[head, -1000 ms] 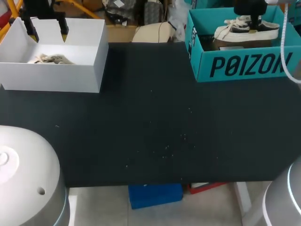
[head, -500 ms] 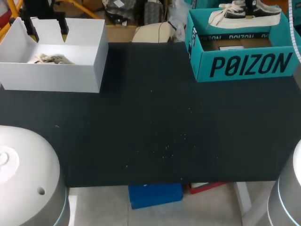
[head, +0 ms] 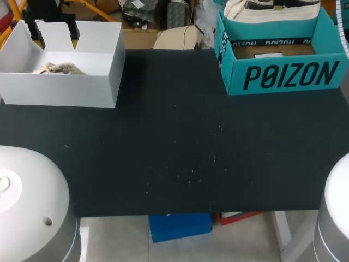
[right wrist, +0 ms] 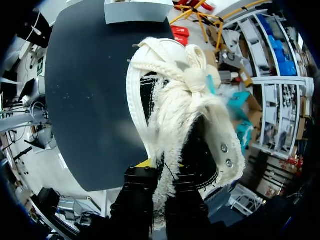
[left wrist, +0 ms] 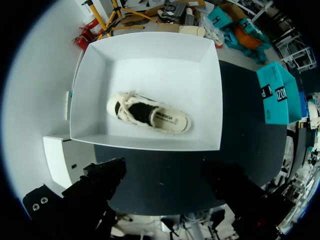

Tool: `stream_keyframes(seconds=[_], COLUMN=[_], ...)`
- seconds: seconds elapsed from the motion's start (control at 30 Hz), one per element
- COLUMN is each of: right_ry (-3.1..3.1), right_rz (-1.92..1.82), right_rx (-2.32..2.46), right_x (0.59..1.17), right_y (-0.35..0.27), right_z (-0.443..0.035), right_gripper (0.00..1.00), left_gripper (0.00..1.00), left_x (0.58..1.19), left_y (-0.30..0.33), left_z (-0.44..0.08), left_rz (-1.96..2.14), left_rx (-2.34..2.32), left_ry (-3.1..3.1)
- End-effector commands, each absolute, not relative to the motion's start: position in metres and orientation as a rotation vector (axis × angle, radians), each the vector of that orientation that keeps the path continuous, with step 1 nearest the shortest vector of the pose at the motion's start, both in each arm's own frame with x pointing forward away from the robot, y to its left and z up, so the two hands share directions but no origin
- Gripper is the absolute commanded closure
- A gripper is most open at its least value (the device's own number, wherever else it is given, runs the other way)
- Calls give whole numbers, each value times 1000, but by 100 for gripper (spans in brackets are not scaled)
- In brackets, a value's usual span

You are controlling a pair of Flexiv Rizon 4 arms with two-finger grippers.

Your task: Take the shoe out of the shoebox, open the shoe tongue, remove and reinsert the insole, then place the shoe into the shoebox

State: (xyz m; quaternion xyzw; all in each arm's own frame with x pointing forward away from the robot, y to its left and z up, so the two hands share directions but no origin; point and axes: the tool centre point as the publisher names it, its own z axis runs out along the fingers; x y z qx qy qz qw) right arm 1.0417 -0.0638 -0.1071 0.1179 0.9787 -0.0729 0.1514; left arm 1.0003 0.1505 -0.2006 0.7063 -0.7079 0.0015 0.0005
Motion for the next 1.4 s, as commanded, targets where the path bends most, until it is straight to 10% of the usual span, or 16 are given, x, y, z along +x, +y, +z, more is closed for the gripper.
stream_keyframes(seconds=[0.03, 0.63, 1.4], right_ry=[2376, 2407, 2550], right_rz=[-247, -153, -83], right_rx=[219, 333, 547], right_x=[928, 812, 813], right_y=[-22, 135, 205], right_z=[-55, -142, -300], right_gripper=[100, 100, 100], left_gripper=[0, 0, 0], left_x=[1000, 1000, 1000], left_y=[150, 150, 150], left_z=[-200, -200, -200], left_rz=[2, 2, 2], left_rx=[2220, 2220, 2220], left_ry=[-2222, -2222, -2222])
